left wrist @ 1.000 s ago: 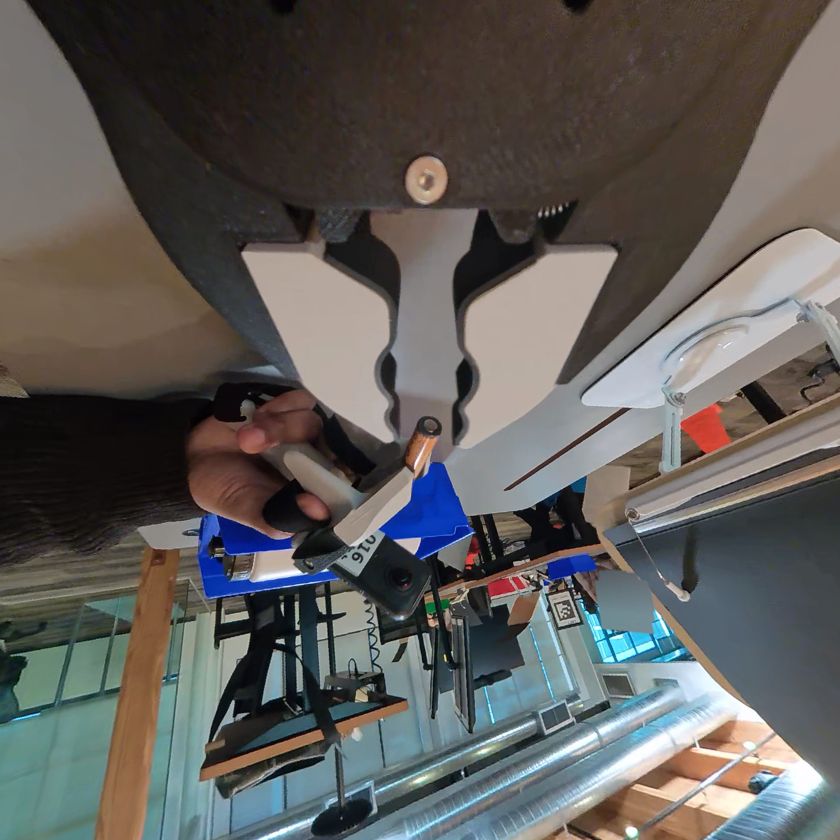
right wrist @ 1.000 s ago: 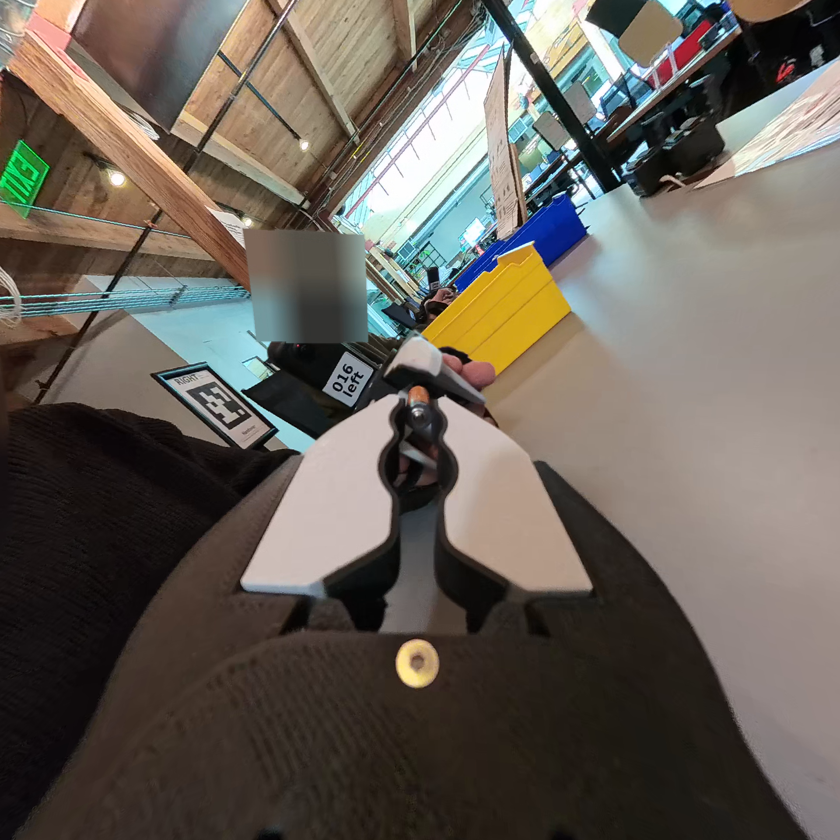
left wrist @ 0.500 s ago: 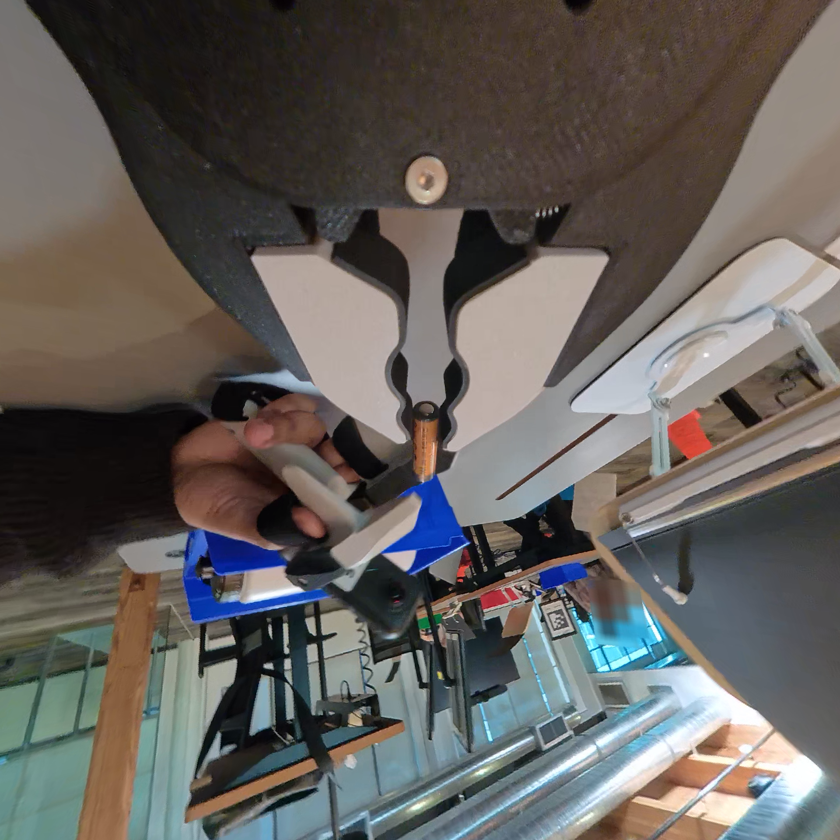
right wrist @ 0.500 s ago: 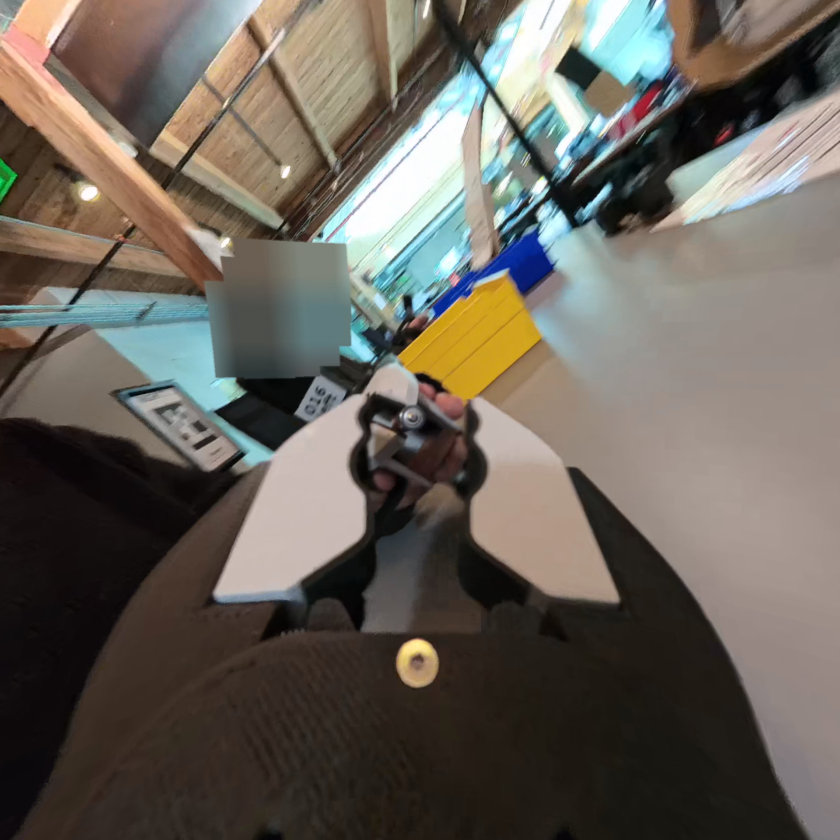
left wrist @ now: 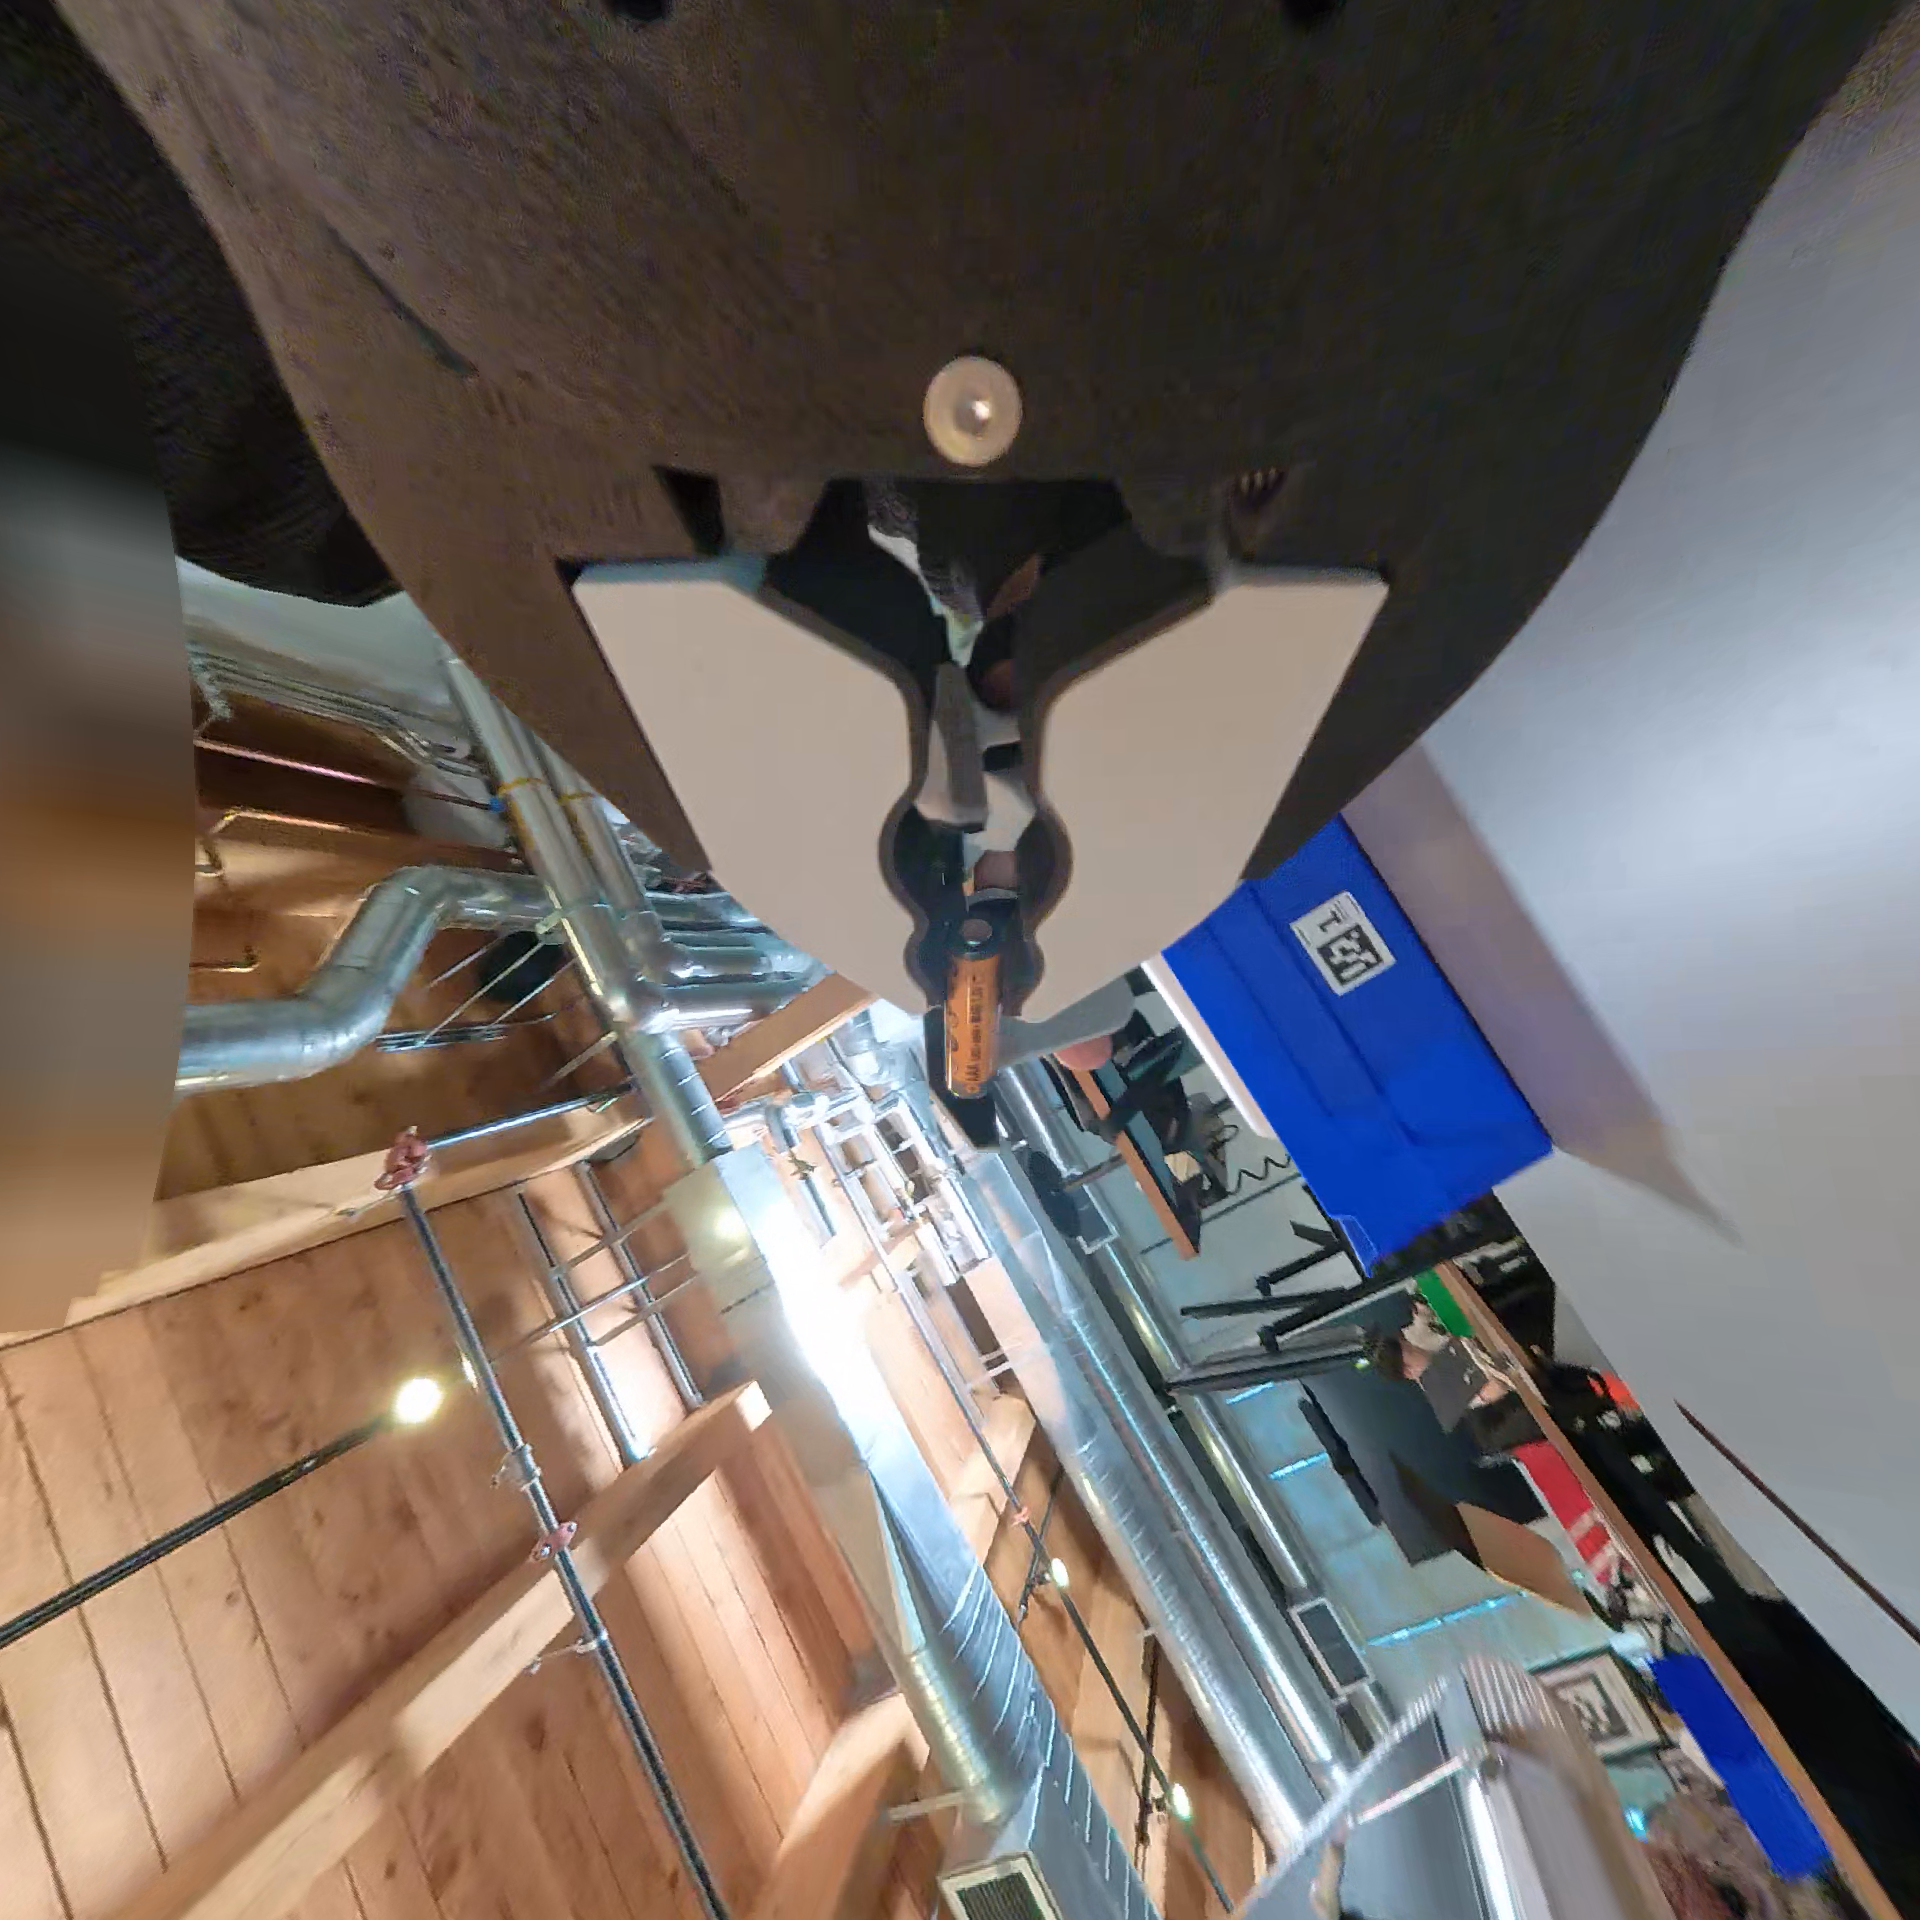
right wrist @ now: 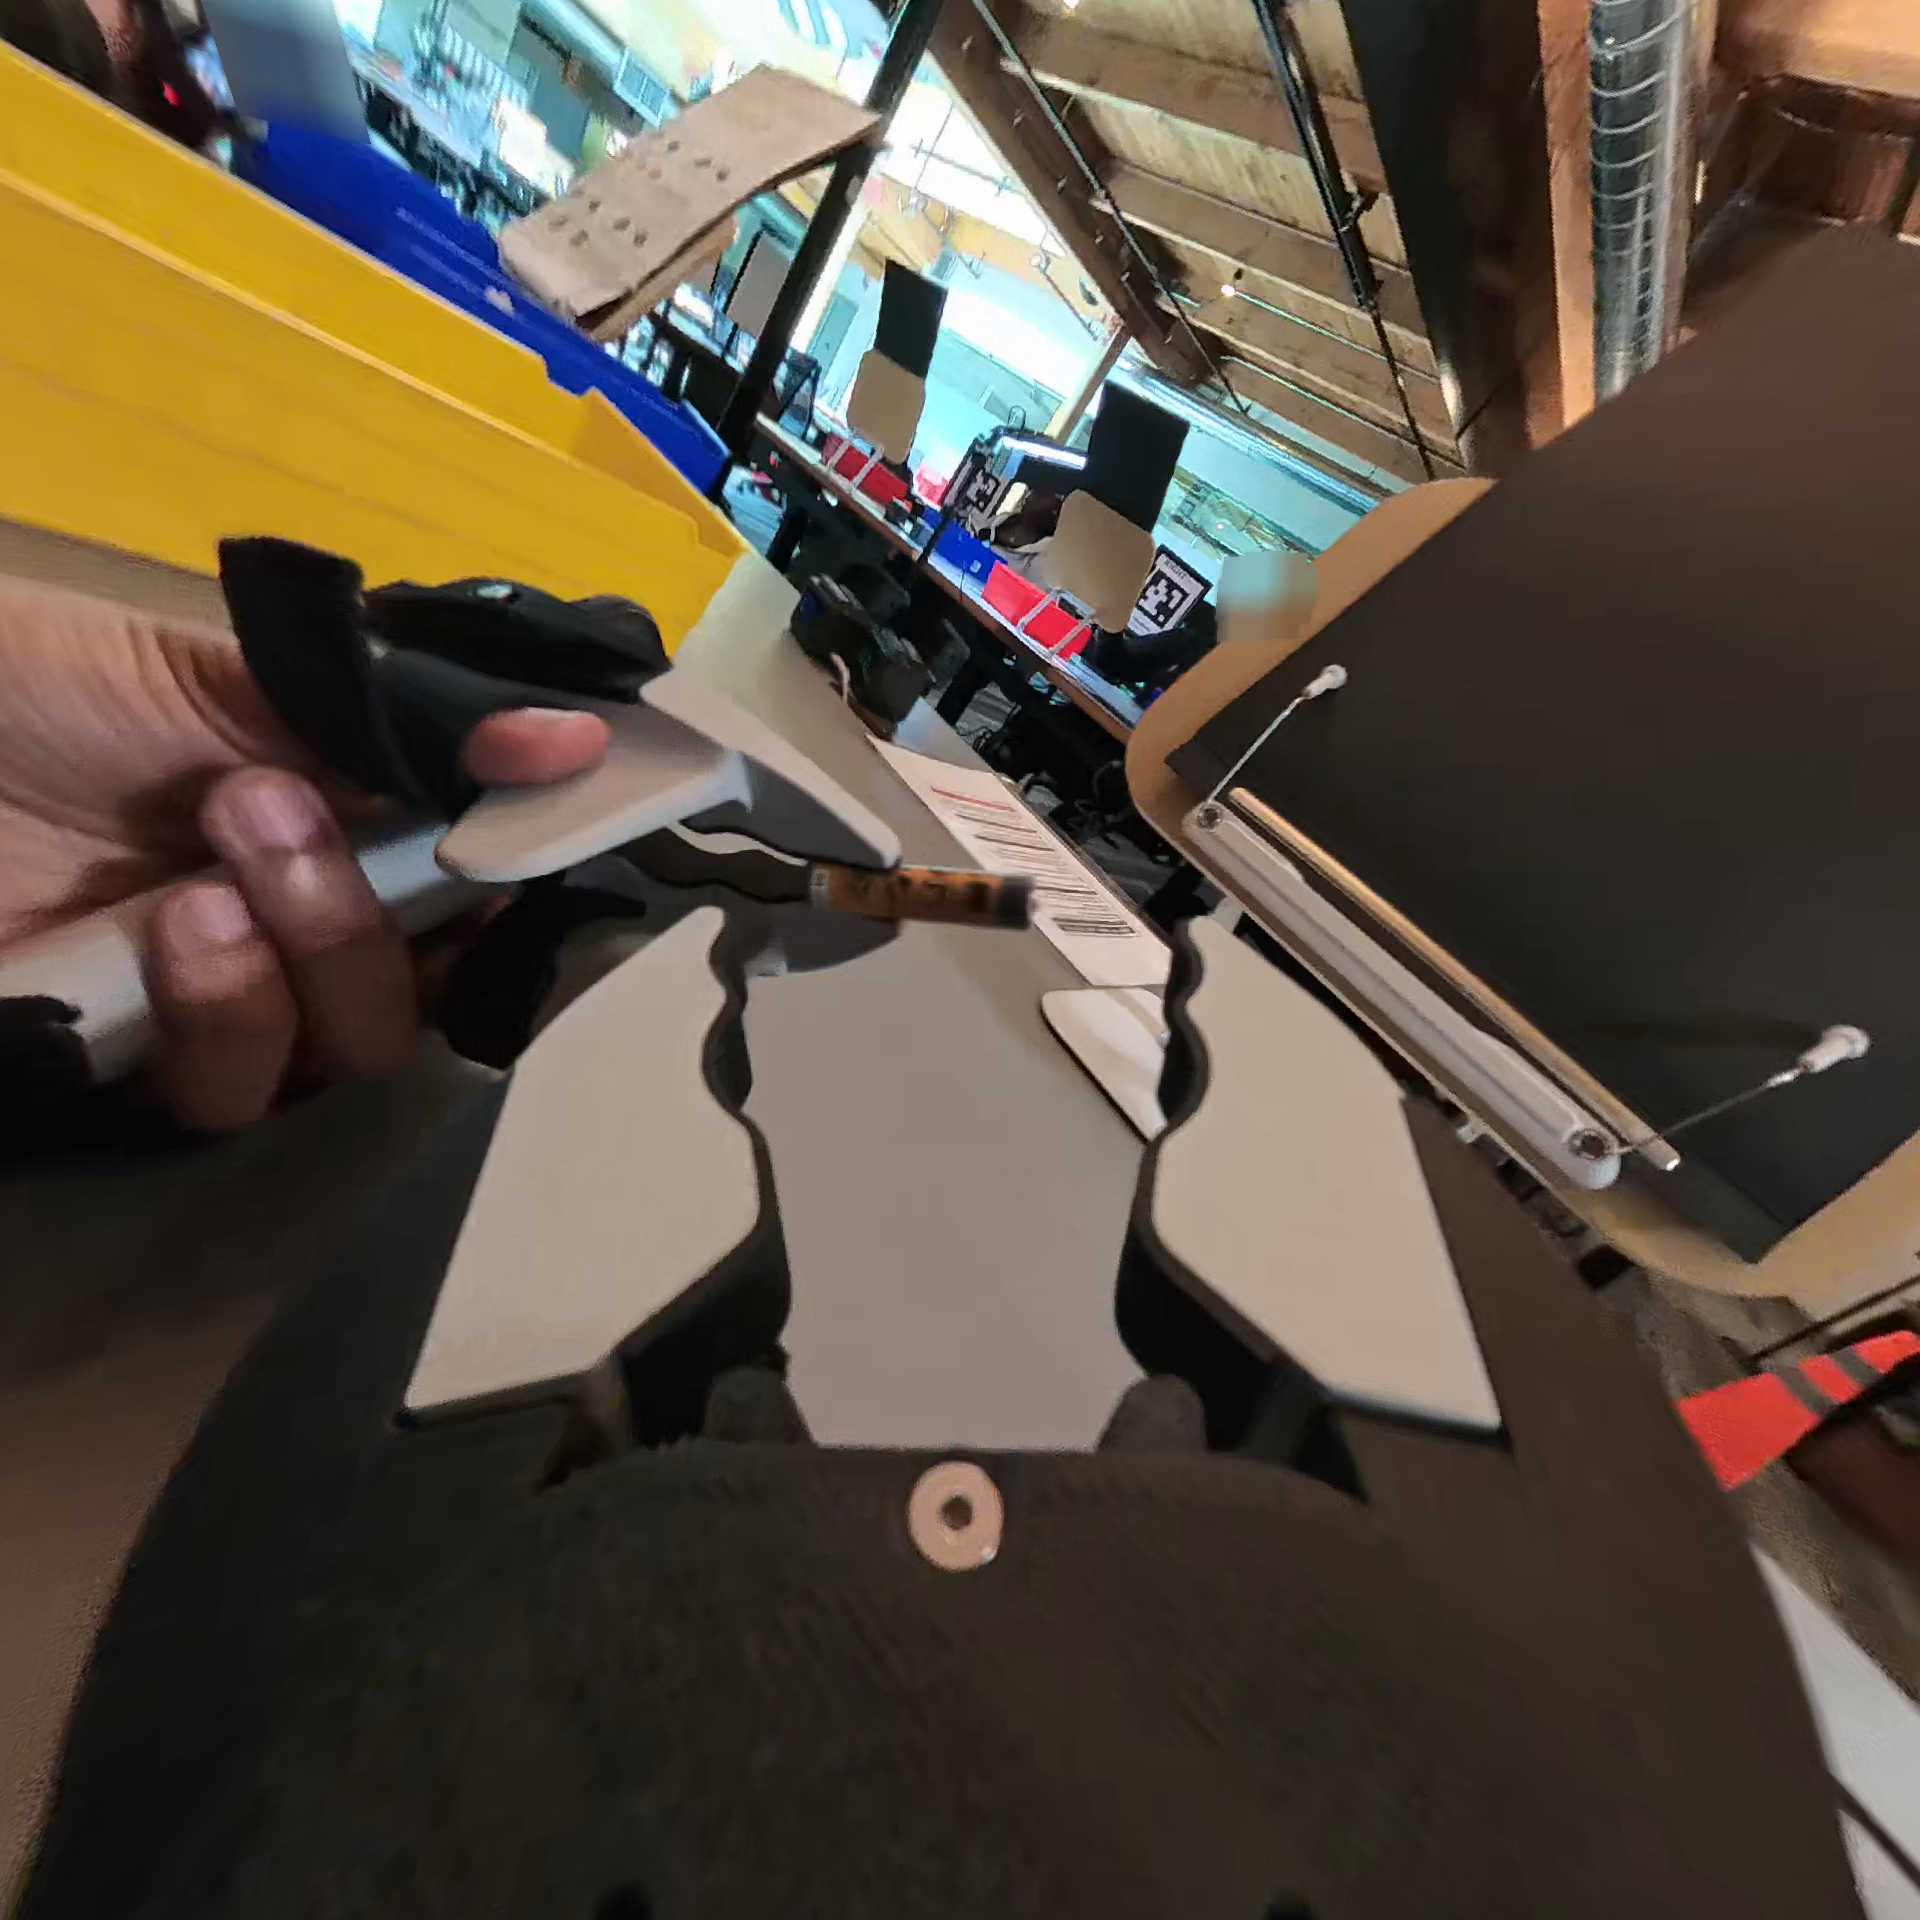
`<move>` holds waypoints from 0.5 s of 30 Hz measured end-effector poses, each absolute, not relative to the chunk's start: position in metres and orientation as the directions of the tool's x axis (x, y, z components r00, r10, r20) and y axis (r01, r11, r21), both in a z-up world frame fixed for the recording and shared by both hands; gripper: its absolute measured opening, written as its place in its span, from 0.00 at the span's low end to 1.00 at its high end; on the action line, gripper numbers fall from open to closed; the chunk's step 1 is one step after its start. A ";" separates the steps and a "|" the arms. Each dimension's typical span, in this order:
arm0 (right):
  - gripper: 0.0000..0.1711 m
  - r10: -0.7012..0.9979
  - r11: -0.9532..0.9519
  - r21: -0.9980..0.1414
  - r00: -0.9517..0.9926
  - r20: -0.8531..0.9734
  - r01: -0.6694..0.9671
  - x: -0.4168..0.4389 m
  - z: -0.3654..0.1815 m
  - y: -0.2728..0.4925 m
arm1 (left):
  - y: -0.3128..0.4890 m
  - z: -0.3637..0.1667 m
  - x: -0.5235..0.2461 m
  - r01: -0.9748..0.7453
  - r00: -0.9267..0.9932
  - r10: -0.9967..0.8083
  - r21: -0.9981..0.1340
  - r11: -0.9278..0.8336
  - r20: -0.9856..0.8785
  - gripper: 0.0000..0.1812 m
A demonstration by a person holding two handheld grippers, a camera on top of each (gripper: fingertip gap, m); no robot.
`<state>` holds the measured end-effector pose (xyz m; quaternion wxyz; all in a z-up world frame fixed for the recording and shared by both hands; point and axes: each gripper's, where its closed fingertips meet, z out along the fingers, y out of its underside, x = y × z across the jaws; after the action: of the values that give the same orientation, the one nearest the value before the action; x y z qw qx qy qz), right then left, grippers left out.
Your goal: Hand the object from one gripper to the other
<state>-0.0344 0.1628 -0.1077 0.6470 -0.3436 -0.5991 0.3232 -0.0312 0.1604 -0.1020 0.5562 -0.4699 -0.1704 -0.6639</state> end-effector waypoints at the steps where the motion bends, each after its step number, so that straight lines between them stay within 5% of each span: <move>1: 0.45 0.819 0.570 -0.822 0.080 0.568 0.002 -0.036 -0.109 0.161 | 0.160 -0.102 -0.029 0.902 0.037 -0.577 -0.276 -0.332 0.816 0.05; 6: 0.42 0.814 0.569 -0.821 0.108 0.570 0.044 -0.039 -0.112 0.162 | 0.158 -0.103 -0.030 0.930 -0.077 -0.576 -0.149 -0.336 0.814 0.06; 15: 0.27 0.758 0.640 -0.766 0.111 0.642 0.062 -0.040 -0.114 0.155 | 0.158 -0.105 -0.027 0.928 -0.118 -0.572 -0.115 -0.354 0.812 0.06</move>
<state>-0.0400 0.1553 -0.1138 0.6661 -0.3343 -0.6133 0.2615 -0.0272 0.1582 -0.1051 0.5244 -0.4075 -0.2187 -0.7150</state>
